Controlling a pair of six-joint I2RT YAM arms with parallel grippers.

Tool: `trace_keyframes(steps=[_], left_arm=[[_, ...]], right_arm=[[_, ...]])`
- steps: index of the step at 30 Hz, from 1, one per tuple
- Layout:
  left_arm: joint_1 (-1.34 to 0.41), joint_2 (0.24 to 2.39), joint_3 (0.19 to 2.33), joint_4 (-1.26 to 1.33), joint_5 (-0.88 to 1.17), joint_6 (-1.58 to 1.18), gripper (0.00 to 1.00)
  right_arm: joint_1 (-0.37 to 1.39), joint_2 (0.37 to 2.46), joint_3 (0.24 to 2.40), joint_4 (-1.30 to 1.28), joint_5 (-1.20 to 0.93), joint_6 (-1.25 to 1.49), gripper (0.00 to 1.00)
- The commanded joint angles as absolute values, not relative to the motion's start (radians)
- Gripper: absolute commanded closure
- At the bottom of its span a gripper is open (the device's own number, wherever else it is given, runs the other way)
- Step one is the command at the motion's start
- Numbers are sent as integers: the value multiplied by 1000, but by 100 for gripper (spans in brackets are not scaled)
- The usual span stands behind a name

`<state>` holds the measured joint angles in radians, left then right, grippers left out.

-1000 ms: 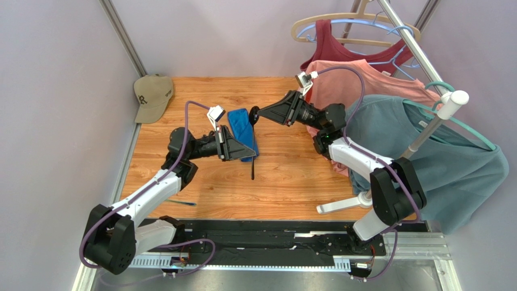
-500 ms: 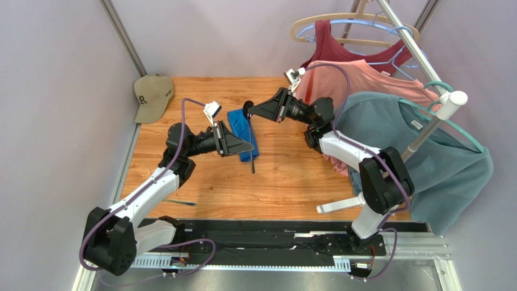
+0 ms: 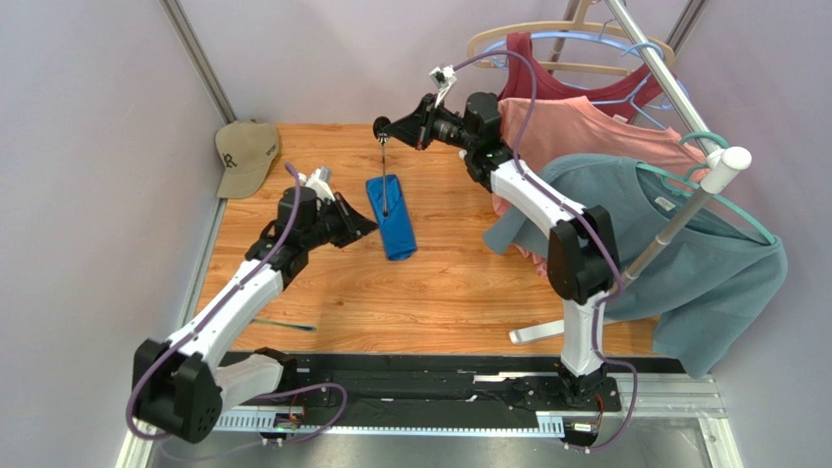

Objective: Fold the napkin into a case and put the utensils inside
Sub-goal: Move the smaller rectangle folded napkin to the center of the board.

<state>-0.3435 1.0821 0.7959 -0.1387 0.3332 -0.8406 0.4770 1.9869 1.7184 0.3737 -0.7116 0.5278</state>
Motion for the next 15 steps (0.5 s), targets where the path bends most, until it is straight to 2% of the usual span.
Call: trace_keyframes(steps=[1,8,15], left_arm=[[-337,1187,726,-54,235,-902,100],[-341,1438,747,170,296,-930,100],[-354,1660,844,251,357,-948,100]], right_arm=[[454,2161,1886,264,-687,397,100],[437,2431,2216,203,-647,377,100],[408,2552,2324,186,-589,382,100]])
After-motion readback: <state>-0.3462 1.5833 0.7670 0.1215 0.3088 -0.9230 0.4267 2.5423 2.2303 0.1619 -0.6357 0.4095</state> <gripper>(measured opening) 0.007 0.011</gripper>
